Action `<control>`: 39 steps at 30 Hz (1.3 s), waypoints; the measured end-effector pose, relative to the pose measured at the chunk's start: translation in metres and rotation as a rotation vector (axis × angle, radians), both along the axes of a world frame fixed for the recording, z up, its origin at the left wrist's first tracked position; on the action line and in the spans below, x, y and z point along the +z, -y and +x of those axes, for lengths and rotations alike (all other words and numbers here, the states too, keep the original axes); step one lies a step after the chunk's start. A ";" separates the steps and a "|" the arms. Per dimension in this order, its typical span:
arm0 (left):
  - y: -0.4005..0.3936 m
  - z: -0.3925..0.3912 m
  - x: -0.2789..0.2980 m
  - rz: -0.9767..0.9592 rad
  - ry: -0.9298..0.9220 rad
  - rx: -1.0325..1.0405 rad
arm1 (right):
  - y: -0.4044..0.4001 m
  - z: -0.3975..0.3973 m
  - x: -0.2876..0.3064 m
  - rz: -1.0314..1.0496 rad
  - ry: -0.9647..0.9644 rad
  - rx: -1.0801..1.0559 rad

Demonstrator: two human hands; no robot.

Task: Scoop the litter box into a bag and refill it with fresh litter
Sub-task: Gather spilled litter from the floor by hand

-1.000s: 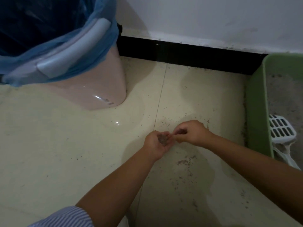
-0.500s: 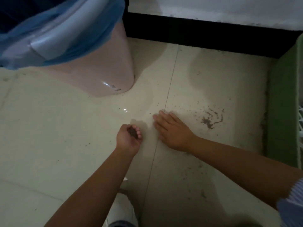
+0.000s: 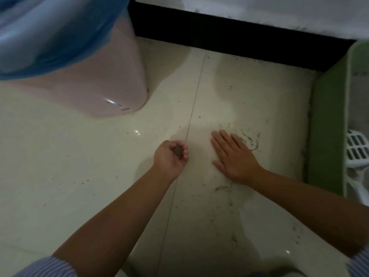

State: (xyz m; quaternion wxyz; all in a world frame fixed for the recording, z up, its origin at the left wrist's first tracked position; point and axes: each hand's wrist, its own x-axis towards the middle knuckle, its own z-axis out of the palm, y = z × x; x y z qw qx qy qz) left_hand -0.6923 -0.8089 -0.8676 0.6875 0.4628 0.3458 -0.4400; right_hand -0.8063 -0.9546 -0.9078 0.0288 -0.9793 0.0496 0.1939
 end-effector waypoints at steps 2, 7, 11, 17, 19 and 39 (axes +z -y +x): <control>0.017 -0.004 0.001 0.000 -0.001 -0.055 | 0.011 -0.020 0.006 0.050 0.013 -0.076; 0.035 -0.020 0.008 -0.040 -0.026 -0.099 | 0.037 -0.037 0.018 0.197 0.207 -0.512; 0.026 -0.028 -0.002 0.010 -0.075 -0.131 | 0.042 -0.024 0.008 0.220 0.140 -0.620; -0.003 -0.019 -0.009 0.121 -0.115 -0.224 | 0.000 -0.045 -0.004 0.237 0.190 -0.057; -0.006 -0.011 -0.009 0.133 -0.096 -0.244 | -0.015 -0.062 -0.007 0.301 0.196 0.077; 0.019 -0.028 -0.006 0.242 0.049 -0.410 | 0.022 -0.067 0.017 0.283 0.345 -0.841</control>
